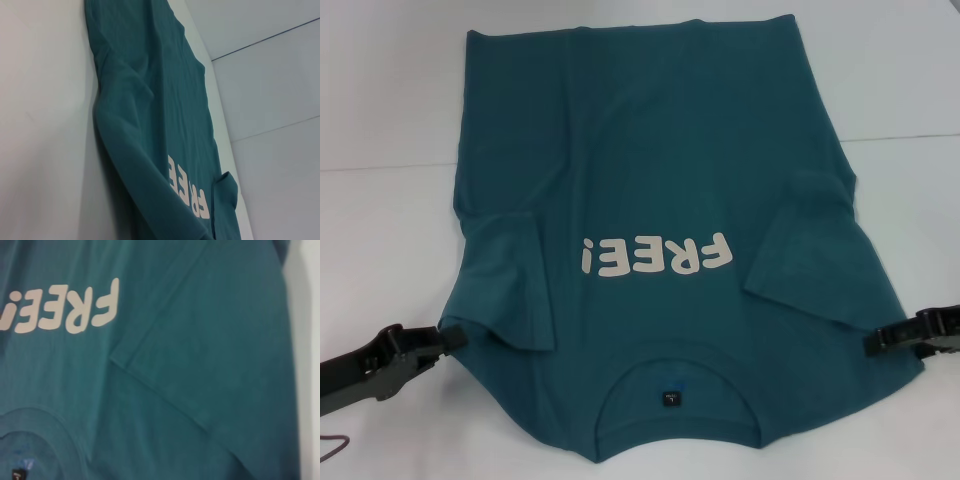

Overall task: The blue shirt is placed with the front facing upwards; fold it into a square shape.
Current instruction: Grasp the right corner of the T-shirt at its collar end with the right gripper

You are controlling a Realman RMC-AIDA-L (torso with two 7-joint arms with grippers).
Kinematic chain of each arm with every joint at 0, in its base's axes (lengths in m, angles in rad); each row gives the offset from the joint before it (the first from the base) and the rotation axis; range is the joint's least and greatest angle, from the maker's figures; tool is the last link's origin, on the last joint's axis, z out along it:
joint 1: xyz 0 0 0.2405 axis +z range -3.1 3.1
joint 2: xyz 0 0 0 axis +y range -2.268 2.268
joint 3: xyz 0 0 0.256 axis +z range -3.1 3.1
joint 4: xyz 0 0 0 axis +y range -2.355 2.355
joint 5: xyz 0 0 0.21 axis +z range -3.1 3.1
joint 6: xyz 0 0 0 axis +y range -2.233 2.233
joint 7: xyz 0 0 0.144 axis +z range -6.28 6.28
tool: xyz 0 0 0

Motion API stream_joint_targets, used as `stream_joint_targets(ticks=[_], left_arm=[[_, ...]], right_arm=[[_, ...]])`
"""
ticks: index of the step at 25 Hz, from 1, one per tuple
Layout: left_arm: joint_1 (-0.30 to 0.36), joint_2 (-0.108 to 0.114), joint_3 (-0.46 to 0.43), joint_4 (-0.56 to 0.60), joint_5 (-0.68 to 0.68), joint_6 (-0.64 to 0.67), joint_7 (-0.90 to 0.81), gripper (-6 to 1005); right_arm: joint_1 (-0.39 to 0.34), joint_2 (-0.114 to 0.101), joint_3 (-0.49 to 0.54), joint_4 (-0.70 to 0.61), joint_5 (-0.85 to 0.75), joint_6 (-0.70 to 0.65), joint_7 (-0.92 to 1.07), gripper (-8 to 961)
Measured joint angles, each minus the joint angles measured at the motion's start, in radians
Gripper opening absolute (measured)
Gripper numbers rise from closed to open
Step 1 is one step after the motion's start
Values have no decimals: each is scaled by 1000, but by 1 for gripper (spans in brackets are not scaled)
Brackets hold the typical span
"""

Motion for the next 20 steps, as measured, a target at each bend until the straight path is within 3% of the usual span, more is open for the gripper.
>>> stream_joint_targets(ticks=[9, 20], left_arm=[[0, 0, 0, -10, -1, -12, 4, 31], [1, 0, -2, -12, -1, -14, 7, 31]], right_arm=[[50, 11, 4, 68, 7, 16, -34, 939], [50, 11, 0, 70, 35, 29, -35, 938]])
